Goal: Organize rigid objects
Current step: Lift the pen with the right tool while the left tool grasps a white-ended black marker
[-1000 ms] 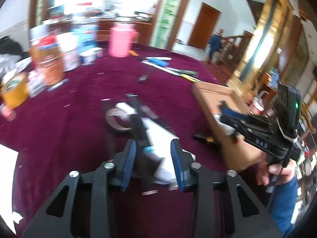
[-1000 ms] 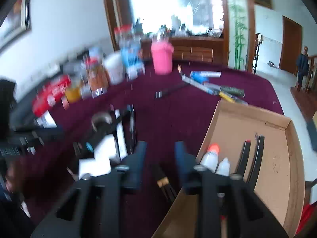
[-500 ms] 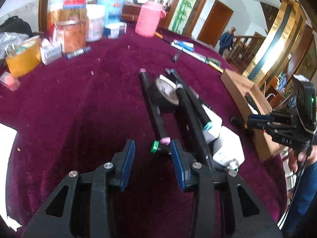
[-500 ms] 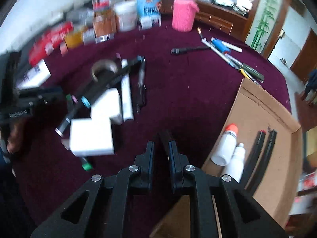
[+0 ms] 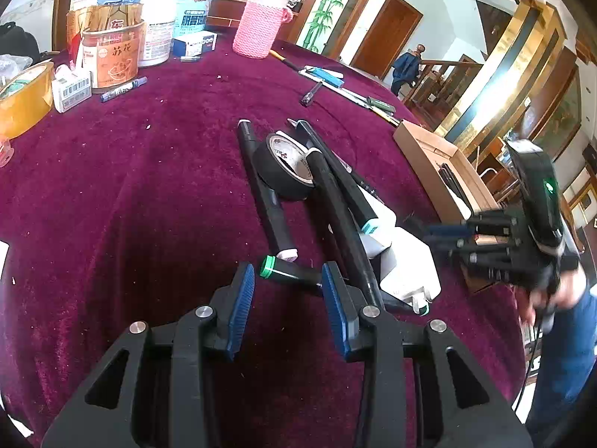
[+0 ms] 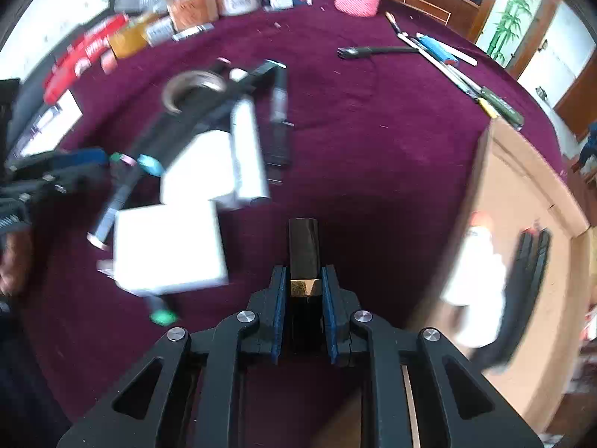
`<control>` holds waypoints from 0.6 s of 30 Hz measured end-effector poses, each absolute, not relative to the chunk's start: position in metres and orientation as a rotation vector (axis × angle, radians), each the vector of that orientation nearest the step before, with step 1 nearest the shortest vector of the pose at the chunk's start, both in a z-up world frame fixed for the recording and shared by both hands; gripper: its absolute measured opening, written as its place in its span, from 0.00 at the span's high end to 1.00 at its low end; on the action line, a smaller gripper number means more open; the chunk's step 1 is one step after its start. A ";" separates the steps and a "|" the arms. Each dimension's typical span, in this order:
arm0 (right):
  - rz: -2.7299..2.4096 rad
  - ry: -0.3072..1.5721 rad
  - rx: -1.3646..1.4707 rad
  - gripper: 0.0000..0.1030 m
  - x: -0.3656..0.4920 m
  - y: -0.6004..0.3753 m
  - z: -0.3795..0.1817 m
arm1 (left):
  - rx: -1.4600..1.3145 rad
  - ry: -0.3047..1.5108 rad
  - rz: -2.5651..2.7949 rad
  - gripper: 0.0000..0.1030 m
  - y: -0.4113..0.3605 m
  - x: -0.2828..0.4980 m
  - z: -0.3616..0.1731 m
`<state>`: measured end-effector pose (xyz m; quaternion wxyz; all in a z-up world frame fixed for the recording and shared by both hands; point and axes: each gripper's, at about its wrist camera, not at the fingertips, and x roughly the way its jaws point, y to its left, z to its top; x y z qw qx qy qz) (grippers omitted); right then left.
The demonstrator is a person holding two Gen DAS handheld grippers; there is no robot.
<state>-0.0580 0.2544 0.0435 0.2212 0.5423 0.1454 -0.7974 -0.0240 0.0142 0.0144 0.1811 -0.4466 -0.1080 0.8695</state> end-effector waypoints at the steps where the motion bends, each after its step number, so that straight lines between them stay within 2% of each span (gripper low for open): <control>1: -2.201 0.350 1.473 0.84 -0.049 0.245 0.044 | -1.260 -0.305 2.461 0.66 0.014 -0.024 0.015; 3: -2.196 0.291 1.446 0.84 -0.040 0.233 0.044 | -1.258 -0.314 2.481 0.66 0.011 -0.024 0.015; 10: -2.053 -0.130 1.302 0.85 -0.031 0.231 0.054 | -1.234 -0.419 2.526 0.66 -0.013 -0.020 0.023; 16: -2.096 -0.321 1.156 0.85 -0.043 0.265 0.051 | -1.275 -0.444 2.485 0.65 -0.025 -0.006 0.028; 18: -2.110 -0.299 1.155 0.85 -0.039 0.269 0.052 | -1.302 -0.440 2.469 0.65 -0.024 -0.001 0.028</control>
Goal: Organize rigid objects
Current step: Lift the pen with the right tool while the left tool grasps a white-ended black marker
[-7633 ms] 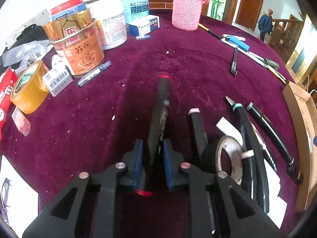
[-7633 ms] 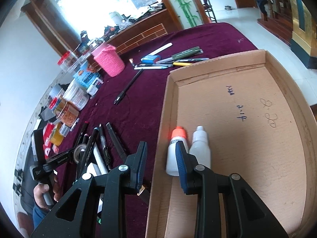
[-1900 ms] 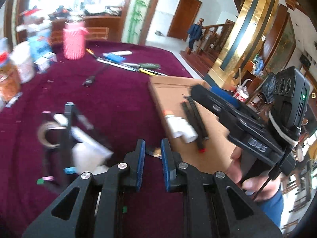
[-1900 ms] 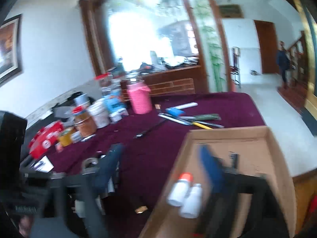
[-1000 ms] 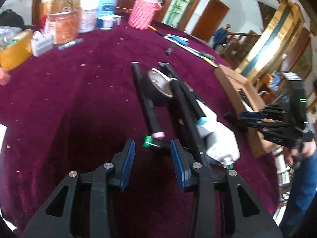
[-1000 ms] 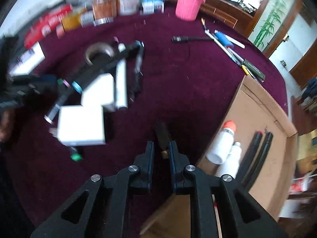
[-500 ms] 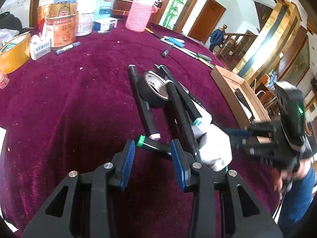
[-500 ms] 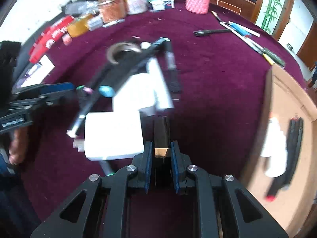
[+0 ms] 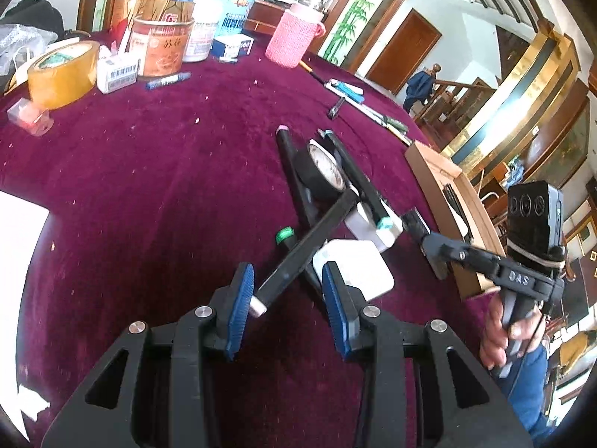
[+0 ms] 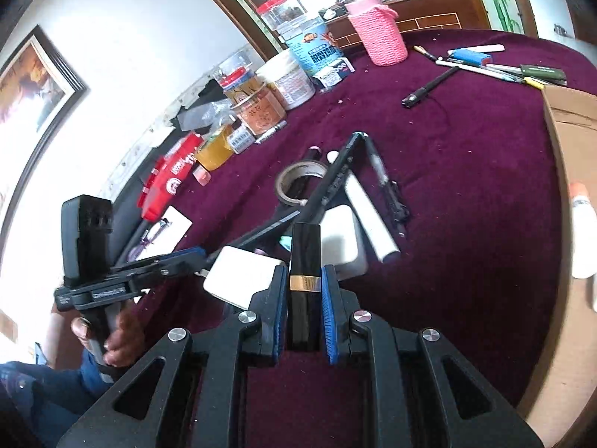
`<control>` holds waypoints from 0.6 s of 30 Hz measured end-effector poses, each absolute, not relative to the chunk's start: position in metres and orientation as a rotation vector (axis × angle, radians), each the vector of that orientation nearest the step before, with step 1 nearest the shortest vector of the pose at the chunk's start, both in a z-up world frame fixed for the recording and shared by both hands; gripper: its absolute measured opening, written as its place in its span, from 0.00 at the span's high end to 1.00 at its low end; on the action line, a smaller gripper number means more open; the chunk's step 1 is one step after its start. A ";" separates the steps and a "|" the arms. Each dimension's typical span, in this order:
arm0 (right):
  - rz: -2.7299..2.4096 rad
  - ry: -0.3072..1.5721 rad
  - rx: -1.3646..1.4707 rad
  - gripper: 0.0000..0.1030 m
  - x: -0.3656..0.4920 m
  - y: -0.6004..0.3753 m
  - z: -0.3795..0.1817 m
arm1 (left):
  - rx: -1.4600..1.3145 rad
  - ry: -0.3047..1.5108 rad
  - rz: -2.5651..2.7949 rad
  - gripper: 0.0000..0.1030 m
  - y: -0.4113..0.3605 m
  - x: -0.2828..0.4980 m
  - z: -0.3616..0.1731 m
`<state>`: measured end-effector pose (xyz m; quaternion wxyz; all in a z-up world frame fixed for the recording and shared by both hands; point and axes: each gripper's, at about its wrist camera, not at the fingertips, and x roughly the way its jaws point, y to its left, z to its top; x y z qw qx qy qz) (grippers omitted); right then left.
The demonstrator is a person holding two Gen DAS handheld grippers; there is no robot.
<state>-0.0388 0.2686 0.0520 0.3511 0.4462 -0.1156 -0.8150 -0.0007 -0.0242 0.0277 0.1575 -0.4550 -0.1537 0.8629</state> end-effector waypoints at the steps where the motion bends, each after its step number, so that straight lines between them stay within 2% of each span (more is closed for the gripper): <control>1: -2.121 -0.284 1.140 0.85 -0.036 0.270 0.054 | -1.319 -0.447 2.444 0.65 -0.022 0.003 0.028; 4: -2.111 -0.310 1.112 0.85 -0.032 0.278 0.060 | -1.347 -0.442 2.382 0.64 -0.010 0.014 0.030; 13: -2.122 -0.306 1.066 0.85 -0.029 0.277 0.069 | -1.398 -0.250 2.357 0.64 0.038 0.023 0.031; 18: -2.129 -0.332 1.059 0.85 -0.029 0.281 0.070 | -1.408 -0.295 2.407 0.64 0.023 0.010 0.040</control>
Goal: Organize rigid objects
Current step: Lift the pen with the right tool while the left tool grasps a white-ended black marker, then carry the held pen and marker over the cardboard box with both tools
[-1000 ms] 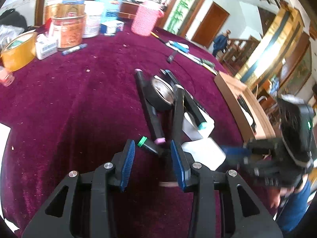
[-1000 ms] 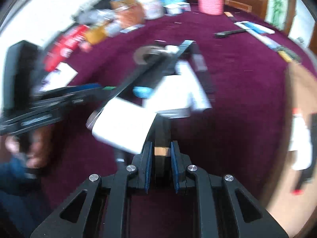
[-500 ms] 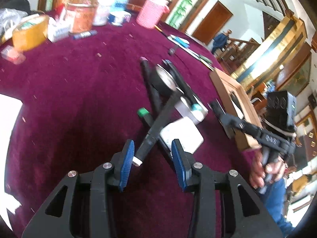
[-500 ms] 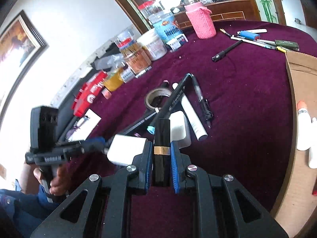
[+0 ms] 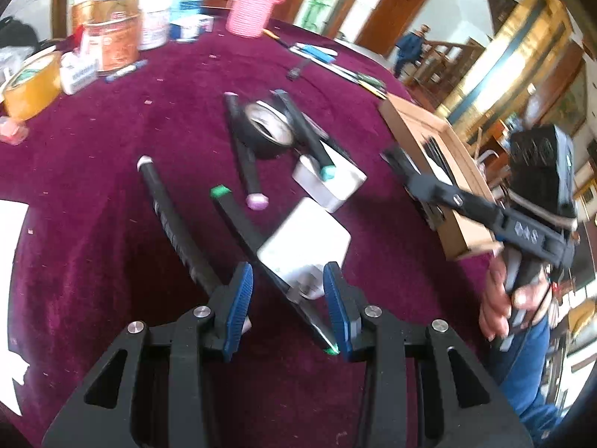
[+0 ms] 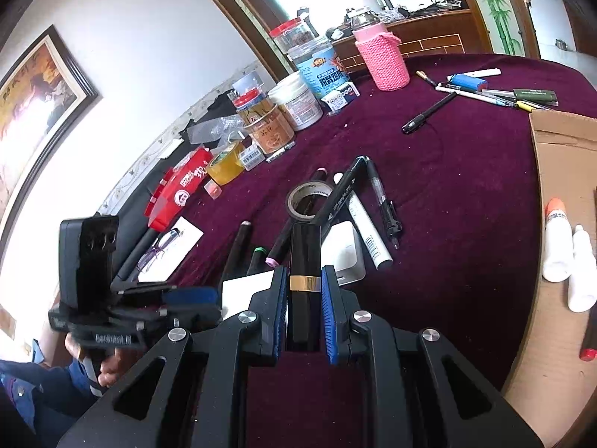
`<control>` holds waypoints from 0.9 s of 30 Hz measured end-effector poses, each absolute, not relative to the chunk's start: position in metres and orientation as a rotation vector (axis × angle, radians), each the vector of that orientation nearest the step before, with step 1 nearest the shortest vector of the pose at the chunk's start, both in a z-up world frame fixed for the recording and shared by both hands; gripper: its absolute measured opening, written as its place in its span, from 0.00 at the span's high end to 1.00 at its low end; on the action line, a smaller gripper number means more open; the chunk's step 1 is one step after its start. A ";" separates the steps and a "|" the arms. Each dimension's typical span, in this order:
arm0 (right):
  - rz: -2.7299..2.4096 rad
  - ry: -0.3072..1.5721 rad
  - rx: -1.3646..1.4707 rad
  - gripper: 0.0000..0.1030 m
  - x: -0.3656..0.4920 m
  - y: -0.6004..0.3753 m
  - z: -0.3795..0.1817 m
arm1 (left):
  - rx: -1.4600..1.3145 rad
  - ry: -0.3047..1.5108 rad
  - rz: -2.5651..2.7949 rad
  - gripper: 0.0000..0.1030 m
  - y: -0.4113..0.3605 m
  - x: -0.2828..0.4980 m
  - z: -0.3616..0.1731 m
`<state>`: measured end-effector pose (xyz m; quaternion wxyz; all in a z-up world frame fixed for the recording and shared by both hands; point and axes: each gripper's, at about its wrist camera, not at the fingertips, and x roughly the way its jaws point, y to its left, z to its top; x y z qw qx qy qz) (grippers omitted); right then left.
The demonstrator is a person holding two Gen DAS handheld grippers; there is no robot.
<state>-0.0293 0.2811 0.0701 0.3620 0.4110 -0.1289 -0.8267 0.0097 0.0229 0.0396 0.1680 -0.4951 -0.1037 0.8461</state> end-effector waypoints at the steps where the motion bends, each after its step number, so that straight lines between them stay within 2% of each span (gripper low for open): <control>1: -2.132 -0.334 1.056 0.85 -0.029 0.282 0.070 | -1.422 -0.319 2.424 0.64 0.017 0.007 0.040; 11: -2.128 -0.347 1.066 0.85 -0.030 0.281 0.069 | -1.636 -0.553 2.442 0.64 -0.036 -0.013 0.014; 15: -2.132 -0.353 1.066 0.85 -0.031 0.281 0.069 | -1.654 -0.524 2.470 0.64 -0.031 -0.023 0.011; 20: -2.137 -0.355 1.072 0.85 -0.032 0.282 0.068 | -1.642 -0.387 2.554 0.65 -0.015 -0.038 0.011; 22: -2.135 -0.355 1.071 0.85 -0.032 0.282 0.068 | -1.638 -0.317 2.612 0.82 -0.012 -0.042 0.011; 27: -2.146 -0.358 1.071 0.85 -0.032 0.283 0.068 | -1.588 -0.268 2.655 0.86 -0.015 -0.033 0.011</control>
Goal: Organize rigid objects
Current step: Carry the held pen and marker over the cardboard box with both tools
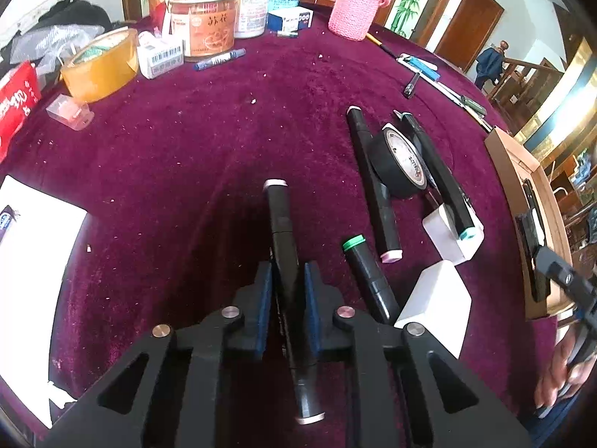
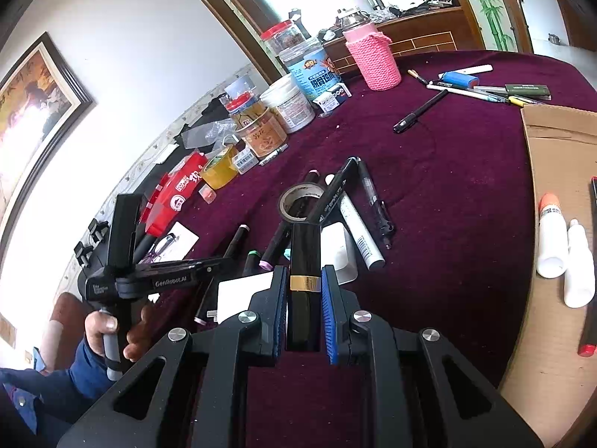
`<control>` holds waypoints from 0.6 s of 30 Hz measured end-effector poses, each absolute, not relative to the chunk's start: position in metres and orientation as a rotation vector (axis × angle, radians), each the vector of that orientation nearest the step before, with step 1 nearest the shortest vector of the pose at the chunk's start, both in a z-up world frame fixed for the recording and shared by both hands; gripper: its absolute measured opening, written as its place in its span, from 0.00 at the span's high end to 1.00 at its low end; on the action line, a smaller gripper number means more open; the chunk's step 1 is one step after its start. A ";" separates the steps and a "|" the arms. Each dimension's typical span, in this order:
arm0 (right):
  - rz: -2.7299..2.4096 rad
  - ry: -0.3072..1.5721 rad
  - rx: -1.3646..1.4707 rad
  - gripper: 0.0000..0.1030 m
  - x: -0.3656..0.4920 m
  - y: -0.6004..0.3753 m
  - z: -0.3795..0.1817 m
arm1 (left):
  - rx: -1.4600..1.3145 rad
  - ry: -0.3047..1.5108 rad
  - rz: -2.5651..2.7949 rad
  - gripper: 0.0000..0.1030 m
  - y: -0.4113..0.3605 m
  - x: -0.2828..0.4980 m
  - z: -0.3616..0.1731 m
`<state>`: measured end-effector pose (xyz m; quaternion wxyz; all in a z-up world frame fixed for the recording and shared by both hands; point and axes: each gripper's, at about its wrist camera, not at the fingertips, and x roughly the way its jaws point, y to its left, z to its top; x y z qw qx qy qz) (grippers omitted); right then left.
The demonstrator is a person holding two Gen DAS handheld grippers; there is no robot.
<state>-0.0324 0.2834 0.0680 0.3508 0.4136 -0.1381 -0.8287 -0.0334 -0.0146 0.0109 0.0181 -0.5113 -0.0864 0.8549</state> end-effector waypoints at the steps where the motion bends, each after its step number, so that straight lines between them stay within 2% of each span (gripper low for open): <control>1: -2.146 -0.358 1.070 0.85 -0.032 0.284 0.068 | -1.579 -0.264 2.661 0.87 -0.015 -0.031 0.012; 9: -2.159 -0.379 1.066 0.85 -0.034 0.288 0.068 | -1.353 -0.242 2.734 0.88 -0.004 -0.015 0.052; 18: -2.202 -0.447 1.038 0.85 -0.038 0.306 0.072 | -1.182 -0.143 2.716 0.88 0.052 -0.018 0.084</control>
